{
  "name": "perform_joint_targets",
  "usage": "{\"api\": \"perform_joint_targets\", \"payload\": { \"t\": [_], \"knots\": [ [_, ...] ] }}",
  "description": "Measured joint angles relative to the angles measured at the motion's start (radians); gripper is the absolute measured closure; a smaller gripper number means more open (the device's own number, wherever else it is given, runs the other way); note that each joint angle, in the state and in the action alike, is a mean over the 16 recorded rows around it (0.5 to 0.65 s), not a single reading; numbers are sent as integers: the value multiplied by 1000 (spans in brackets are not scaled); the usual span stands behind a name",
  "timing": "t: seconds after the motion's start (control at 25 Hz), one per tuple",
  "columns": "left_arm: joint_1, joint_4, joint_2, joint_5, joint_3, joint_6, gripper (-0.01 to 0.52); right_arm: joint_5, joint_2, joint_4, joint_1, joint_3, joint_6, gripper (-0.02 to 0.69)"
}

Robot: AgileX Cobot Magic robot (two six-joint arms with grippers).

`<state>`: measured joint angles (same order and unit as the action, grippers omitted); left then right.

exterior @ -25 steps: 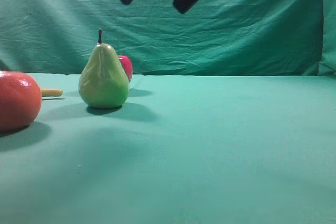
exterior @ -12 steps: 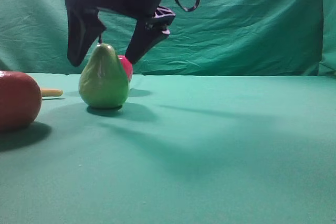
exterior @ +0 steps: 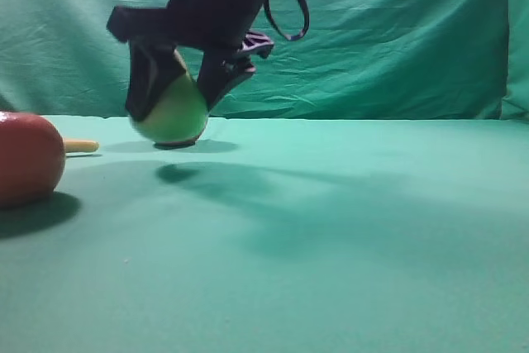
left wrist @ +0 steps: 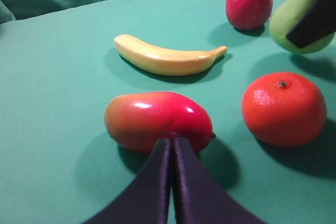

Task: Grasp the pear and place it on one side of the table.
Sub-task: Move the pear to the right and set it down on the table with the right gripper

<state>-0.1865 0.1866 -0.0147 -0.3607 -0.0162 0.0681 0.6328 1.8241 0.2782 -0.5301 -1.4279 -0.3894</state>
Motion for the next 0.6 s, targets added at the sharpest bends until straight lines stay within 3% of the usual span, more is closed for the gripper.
{"api": "perform_joint_targets", "payload": {
  "t": [0.24,0.6],
  "knots": [
    [0,0,0,0,0,0,514,-52,-147,-65,155,239,71,196],
    [0,0,0,0,0,0,514,-283,-196,-87,287,576,99,196]
  ]
}}
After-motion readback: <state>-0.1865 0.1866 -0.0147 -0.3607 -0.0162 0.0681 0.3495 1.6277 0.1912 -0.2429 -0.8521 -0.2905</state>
